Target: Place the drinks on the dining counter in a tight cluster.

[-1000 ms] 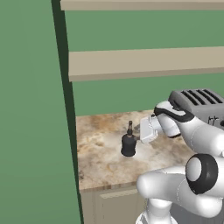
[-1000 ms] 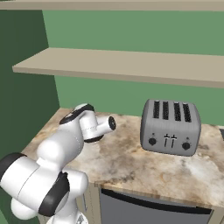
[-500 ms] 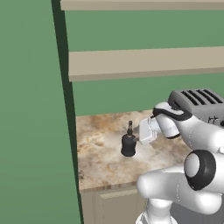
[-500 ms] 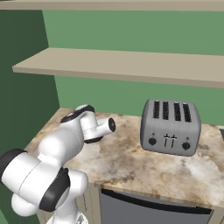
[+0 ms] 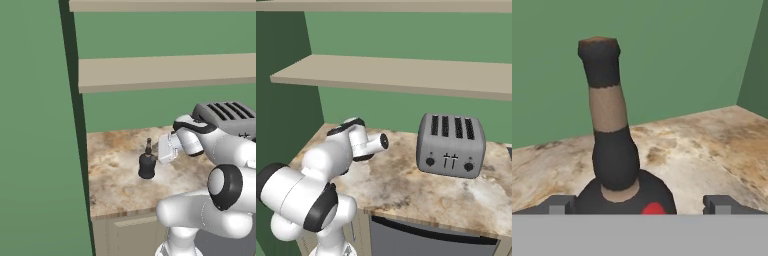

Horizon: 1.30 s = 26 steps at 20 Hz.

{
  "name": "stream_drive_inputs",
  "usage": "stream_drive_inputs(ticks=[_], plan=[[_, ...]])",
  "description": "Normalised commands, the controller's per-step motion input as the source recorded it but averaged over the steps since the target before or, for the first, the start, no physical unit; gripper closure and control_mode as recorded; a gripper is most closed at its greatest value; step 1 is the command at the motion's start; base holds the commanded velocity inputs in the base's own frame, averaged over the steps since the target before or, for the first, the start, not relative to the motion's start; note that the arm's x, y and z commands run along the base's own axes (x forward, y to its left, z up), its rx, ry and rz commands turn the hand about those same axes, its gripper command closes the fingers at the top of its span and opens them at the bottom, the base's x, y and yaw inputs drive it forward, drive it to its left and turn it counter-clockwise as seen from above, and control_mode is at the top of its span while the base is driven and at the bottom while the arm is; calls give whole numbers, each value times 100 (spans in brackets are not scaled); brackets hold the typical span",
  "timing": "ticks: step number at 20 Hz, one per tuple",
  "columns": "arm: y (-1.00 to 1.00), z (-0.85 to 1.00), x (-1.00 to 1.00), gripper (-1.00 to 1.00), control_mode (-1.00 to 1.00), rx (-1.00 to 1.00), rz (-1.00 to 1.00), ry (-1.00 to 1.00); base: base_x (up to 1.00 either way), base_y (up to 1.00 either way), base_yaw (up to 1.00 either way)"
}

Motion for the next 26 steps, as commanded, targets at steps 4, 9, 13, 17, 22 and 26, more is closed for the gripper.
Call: stream_drive_inputs(ticks=[4, 9, 13, 17, 22, 26], plan=[[4, 0, 0, -100, -100, 0, 0, 0, 0, 0, 0], [8, 1, 0, -100, -100, 0, 0, 0, 0, 0, 0], [6, 4, 0, -100, -100, 0, 0, 0, 0, 0, 0], [2, 0, 1, -100, -100, 0, 0, 0, 0, 0, 0], [1, 0, 0, -100, -100, 0, 0, 0, 0, 0, 0], [6, 0, 0, -100, -100, 0, 0, 0, 0, 0, 0]])
